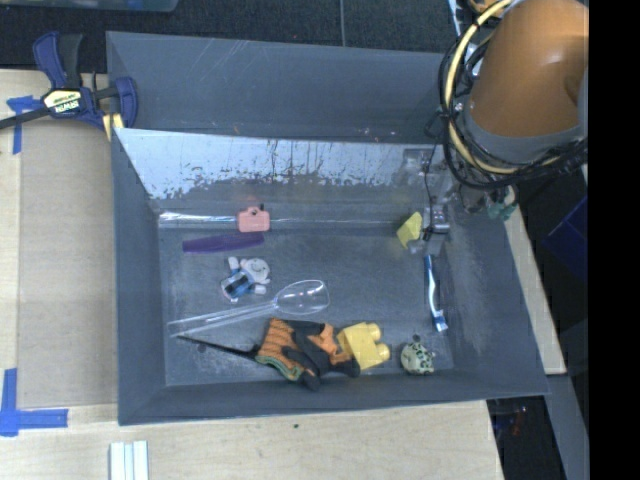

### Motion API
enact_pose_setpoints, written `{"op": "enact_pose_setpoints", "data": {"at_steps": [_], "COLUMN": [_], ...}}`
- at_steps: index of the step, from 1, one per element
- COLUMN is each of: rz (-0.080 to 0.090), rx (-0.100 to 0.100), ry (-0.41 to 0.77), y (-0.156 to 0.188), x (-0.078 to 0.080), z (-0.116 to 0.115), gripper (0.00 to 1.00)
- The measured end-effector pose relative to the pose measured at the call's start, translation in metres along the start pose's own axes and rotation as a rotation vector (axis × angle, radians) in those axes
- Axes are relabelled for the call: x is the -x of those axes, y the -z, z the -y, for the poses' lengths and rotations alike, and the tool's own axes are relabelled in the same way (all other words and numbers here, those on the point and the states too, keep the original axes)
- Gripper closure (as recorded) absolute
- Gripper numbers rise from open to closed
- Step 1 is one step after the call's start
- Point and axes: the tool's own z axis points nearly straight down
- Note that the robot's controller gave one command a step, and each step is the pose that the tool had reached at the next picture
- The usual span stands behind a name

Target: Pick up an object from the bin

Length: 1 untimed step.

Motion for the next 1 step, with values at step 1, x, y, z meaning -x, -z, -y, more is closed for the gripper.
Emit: {"op": "enact_pose_setpoints", "data": {"at_steps": [1], "rz": [0.003], "rx": [0.000], "ry": [0.010], "y": [-0.0969], "x": [-0.0389], "z": [-0.0443], "gripper": [0.00]}}
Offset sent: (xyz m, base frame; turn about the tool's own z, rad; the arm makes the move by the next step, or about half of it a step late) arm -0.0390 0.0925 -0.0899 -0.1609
